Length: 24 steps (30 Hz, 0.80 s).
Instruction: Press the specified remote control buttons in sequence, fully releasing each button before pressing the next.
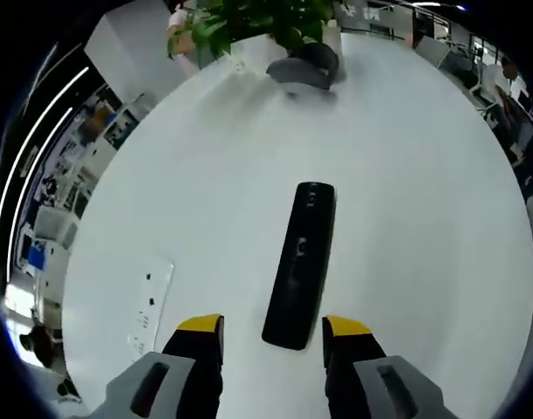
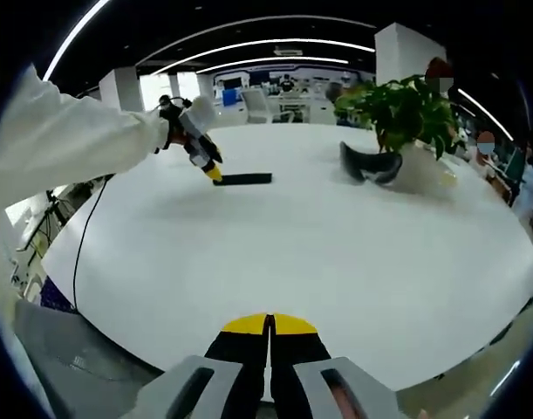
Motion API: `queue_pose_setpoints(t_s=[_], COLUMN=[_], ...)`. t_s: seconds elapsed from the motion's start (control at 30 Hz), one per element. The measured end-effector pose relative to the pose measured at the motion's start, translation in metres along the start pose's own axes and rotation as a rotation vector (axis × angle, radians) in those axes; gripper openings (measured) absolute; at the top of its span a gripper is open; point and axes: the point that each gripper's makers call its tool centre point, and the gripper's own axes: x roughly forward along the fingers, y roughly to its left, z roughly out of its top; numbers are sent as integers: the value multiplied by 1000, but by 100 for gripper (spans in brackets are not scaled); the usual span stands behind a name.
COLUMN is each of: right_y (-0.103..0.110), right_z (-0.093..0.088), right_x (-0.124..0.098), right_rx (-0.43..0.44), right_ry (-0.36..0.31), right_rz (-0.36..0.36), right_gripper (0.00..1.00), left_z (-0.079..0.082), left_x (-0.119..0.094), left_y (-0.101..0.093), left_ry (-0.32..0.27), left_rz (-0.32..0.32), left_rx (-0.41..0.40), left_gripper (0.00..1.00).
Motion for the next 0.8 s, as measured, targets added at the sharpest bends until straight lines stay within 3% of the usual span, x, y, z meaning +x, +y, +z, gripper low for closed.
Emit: queue_pose_setpoints(t_s=[0.17, 0.53, 0.7, 0.77, 0.8], right_y=[-2, 0, -2, -1, -1], right_z=[0, -1, -2, -2, -2], right_x=[0, 1, 1, 1, 1], right_rx=[-1, -2, 10, 3, -1], right_ry=[-2, 3, 7, 8, 7], right_rz=[-11, -5, -9, -9, -10], right_gripper=[0, 0, 0, 0, 0], left_z=[-9, -10, -14, -11, -11], left_x=[8, 15, 16, 16, 15], left_y=[-1, -1, -13, -20, -16], left_ry=[64, 98, 106, 99, 109], left_rz=[-4, -67, -173, -201, -169], left_rx=[62, 64, -19, 40, 62], left_gripper=[44, 41, 29, 25, 25])
